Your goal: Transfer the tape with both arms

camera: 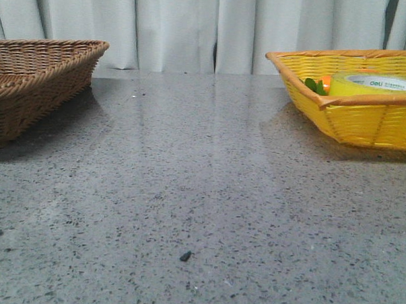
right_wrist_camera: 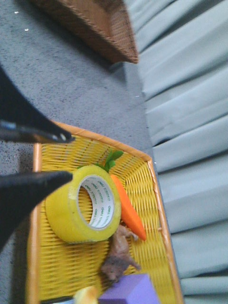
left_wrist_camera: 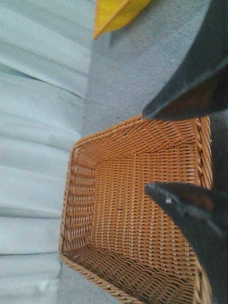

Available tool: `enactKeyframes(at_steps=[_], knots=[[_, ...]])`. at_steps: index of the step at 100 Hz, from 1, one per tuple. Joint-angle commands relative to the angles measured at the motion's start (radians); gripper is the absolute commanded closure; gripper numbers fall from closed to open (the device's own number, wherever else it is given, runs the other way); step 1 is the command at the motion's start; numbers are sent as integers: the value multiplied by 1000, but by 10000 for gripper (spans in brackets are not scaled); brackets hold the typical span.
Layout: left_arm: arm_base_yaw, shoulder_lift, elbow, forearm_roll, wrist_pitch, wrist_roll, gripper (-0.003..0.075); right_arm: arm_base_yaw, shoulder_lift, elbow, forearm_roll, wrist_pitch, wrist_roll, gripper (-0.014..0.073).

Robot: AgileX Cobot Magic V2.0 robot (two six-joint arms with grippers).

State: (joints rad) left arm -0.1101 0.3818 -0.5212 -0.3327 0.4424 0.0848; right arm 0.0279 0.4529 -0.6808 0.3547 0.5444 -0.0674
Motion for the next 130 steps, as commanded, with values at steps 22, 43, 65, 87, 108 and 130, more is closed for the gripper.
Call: enactKeyframes(at_steps=[22,43,65,87,108,130], knots=[[-62,159,-155,-4,-34,19,365,69,565,-625,-48,483,-46,332],[-90,161,-155,5,-32,19,364,197,929,-902,-317,685,23,341],[-90,161,-155,5,24,19,365,221,1152,-989,-336,764,45,171],[-90,161,-155,5,114,19,365,219,1229,-989,-384,764,73,137],[-90,161,-155,5,118,19,365,219,1279,-987,-384,759,80,158],[-90,161,-155,5,120,19,365,219,1297,-987,-395,762,86,506]])
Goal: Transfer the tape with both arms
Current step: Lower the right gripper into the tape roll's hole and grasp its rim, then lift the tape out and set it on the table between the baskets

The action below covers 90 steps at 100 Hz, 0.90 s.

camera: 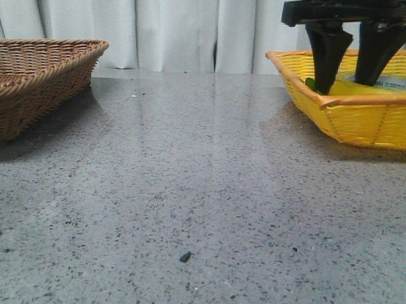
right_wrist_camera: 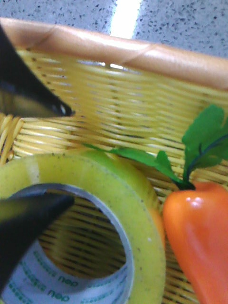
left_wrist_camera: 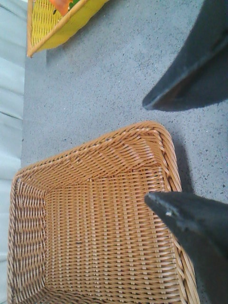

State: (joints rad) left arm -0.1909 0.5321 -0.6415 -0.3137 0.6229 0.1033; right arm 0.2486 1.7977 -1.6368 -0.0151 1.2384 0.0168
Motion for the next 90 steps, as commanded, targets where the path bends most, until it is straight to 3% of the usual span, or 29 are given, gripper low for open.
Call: enactKeyframes(at_steps=[1,8,29,46,65,77,90], knots=[[-9,11,-35,-14,-60,0,365,-2,-48,-31,-30,68,2,521],[-9,11,-35,-14,-58,0,365,-2,-50,-31,-69,71,2,669],[-9,11,-35,-14,-56,0,365,0,-130,-73,-95,69,2,660],[-9,11,-35,-22,-60,0,365,34,-218,-286,-95,69,2,660],[-9,11,-35,-77,-110,0,365,163,-226,-529,57,32,2,660],[-9,11,-35,-87,-122,0,365,282,-196,-539,98,-19,2,660],[-9,11,-35,-87,-122,0,365,363,-83,-533,84,41,-17,660]])
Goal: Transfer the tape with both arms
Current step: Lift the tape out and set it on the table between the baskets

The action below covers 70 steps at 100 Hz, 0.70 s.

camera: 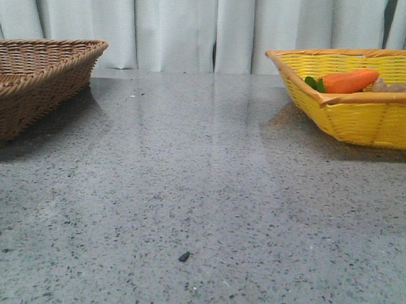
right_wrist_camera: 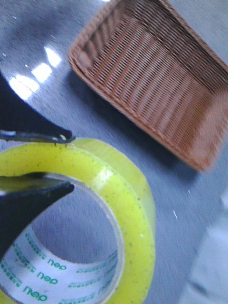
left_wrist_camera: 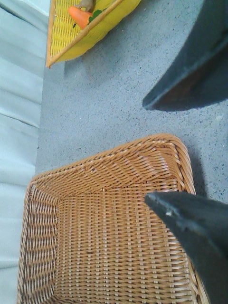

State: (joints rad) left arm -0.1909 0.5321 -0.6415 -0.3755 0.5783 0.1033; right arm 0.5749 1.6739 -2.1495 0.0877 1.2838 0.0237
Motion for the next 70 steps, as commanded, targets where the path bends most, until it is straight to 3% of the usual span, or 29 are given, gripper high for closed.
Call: enactKeyframes(at_steps=[1,24,42,56,70], knots=[[-9,11,-35,-26,-77,0,365,39,55,-18,-19,1,-24,660],[-9,11,-35,-26,-57,0,365,47,271,6,-42,16,-32,660],[-9,11,-37,-26,26,0,365,47,305,6,-42,20,-32,646],[-9,15,-68,-32,46,8,364,37,282,5,8,22,-32,464],[-9,48,-164,-80,46,144,364,31,224,5,26,25,-32,234]])
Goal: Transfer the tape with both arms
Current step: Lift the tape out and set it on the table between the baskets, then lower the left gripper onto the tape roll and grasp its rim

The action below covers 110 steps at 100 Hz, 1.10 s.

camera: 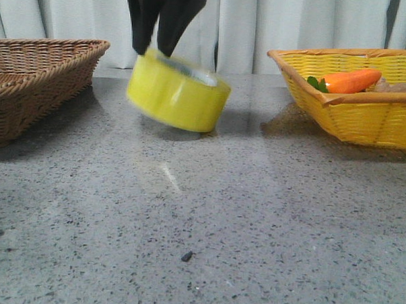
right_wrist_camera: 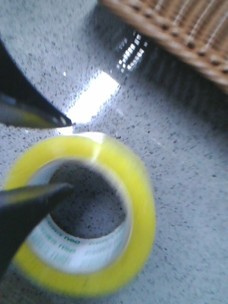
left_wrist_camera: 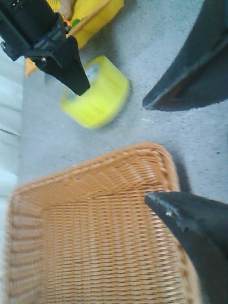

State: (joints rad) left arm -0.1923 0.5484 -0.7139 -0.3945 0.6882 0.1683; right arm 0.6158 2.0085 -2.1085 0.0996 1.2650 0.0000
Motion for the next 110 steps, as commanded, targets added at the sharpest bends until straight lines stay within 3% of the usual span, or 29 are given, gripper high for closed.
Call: enactKeyframes(at_steps=[1,7,12,19,29,51,80,102,110], knots=[[-8,38,-97,-64,-64,93,365,-10,-119,-36,14,44,-9,219],[-8,69,-155,-94,-64,123,364,-10,-156,-36,16,44,-9,207],[-8,101,-202,-108,-62,131,365,-10,-197,-36,16,44,-9,252],[-10,154,-269,-129,-48,158,365,-1,-267,-36,19,44,-9,393],[-41,252,-364,-140,-7,205,365,22,-393,-33,19,44,-38,671],[-172,526,-600,-138,131,247,364,55,-687,113,9,41,-51,650],[-235,966,-949,-133,346,202,364,51,-1050,538,-64,-135,-38,650],[-235,1156,-1059,-40,407,115,360,51,-1187,684,-64,-209,-25,650],[-235,1177,-1059,26,405,115,318,51,-1197,686,-64,-207,-25,650]])
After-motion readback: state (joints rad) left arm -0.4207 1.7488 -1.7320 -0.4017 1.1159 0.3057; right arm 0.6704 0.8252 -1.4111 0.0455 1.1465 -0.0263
